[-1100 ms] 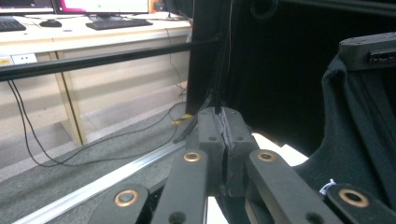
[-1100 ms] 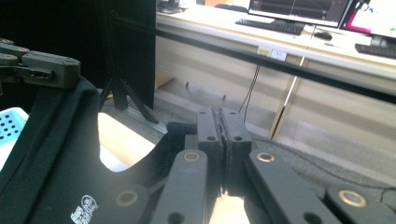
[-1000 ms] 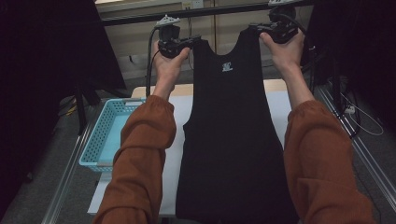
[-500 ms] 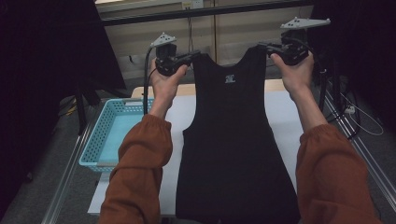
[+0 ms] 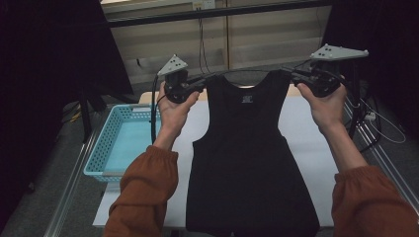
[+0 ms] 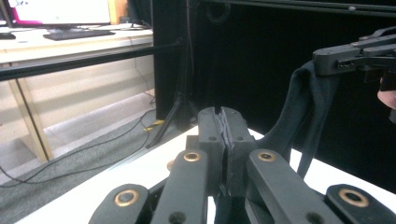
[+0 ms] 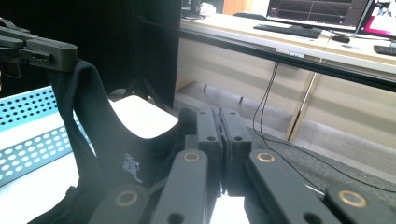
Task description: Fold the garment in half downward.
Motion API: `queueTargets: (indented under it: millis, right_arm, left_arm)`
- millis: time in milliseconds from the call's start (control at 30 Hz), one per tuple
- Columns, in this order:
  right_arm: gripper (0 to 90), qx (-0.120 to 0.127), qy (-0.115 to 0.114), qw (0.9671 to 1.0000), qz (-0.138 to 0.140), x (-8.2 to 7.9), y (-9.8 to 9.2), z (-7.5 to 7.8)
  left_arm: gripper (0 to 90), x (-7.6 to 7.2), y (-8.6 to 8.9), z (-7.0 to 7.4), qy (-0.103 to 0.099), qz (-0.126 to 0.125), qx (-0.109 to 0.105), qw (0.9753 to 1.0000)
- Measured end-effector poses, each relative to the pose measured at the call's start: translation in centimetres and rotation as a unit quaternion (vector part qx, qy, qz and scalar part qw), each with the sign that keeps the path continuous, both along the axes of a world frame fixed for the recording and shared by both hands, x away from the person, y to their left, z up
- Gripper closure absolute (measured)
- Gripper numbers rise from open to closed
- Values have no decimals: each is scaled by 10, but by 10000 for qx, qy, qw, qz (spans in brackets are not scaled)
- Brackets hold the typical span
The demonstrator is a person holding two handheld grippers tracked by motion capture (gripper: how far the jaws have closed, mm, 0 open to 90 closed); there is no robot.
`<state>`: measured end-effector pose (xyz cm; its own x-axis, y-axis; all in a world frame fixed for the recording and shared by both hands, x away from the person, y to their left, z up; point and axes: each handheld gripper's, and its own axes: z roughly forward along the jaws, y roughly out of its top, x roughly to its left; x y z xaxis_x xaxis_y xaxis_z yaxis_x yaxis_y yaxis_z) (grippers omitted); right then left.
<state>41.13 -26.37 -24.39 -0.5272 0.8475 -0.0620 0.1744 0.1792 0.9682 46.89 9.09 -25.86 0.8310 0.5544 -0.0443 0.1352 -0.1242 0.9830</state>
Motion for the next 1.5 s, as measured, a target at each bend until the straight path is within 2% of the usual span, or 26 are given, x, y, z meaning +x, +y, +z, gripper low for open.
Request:
queueTargets:
  millis: [367, 633, 867, 967, 1233, 1333, 1500]
  right_arm:
    - [891, -120, -247, 9994, 192, -55, 6, 9]
    - [891, -204, -353, 9987, 303, -97, 13, 7]
    - [891, -181, -340, 9986, 360, -124, 12, -2]
    - [891, -232, -316, 9983, 421, -136, 13, -9]
    - [891, -231, 14, 9980, 594, -159, 15, -44]
    - [891, -234, 138, 9977, 621, -167, 14, -54]
    - [891, -213, 487, 9965, 639, -176, 11, -81]
  left_arm:
    - [884, -36, 10, 5, -181, -162, -23, 9997]
    - [884, -66, 12, -2, -294, -359, 50, 9989]
    - [884, -86, 18, -12, -263, -432, 89, 9987]
    - [884, -94, 20, -20, -236, -442, 169, 9986]
    - [884, -115, 24, -48, -17, -615, 441, 9971]
    - [884, -123, 26, -60, 80, -708, 529, 9961]
    - [884, -129, 26, -83, 335, -763, 841, 9930]
